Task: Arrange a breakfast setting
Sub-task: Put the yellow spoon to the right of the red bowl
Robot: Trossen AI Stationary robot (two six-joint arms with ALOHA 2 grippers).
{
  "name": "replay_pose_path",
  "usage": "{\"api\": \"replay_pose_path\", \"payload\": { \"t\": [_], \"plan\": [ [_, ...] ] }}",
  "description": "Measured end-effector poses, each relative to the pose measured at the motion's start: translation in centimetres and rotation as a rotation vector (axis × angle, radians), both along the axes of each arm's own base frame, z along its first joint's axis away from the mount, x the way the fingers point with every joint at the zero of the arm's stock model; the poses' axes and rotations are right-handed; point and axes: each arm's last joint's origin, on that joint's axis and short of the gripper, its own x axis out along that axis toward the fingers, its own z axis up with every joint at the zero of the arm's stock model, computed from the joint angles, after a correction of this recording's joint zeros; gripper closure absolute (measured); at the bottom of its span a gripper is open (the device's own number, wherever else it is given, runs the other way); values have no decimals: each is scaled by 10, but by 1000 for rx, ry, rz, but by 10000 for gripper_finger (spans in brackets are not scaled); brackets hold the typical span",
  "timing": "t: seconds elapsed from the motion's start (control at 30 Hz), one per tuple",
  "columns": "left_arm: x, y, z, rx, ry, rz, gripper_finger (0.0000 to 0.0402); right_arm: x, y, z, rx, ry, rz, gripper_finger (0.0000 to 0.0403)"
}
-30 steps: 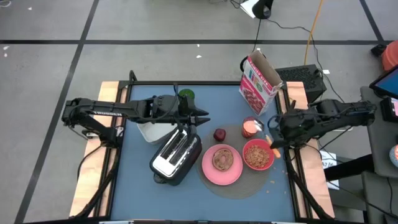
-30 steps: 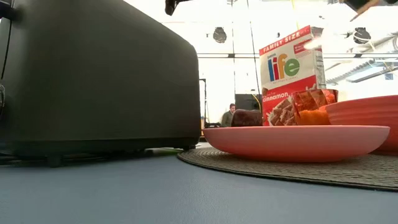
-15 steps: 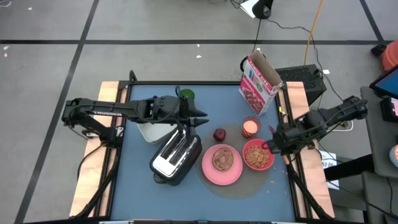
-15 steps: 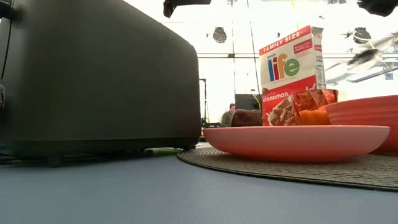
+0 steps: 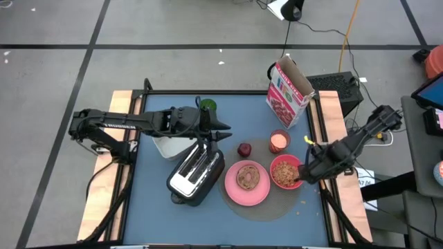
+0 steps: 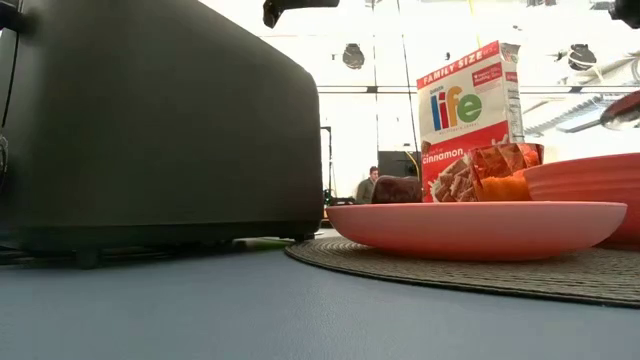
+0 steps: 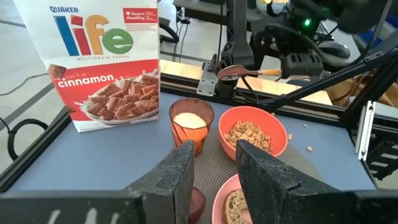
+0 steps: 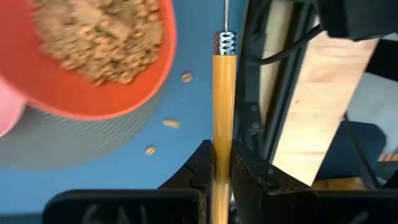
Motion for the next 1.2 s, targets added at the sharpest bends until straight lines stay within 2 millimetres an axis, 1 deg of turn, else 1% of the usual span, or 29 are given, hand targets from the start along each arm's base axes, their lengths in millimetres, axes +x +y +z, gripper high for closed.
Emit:
{"api": "replay_pose_path", "payload": {
  "t": [0.1,0.2,0.33,0.5,1.2],
  "plan": [
    [0,0,-1,0,8,0,277,-1,4,-13,-23,35,3,376],
    [0,0,-1,0,11,0,277,-2,6,-26,-7,12,1,376],
    [0,0,-1,-1,11,0,277,-5,5,-45,21,-28,3,376],
    [0,0,-1,-1,11,0,277,-10,1,-67,12,-14,-22,376],
    [0,0,-1,-3,11,1,277,-10,1,-129,71,-94,-69,376]
  ]
}}
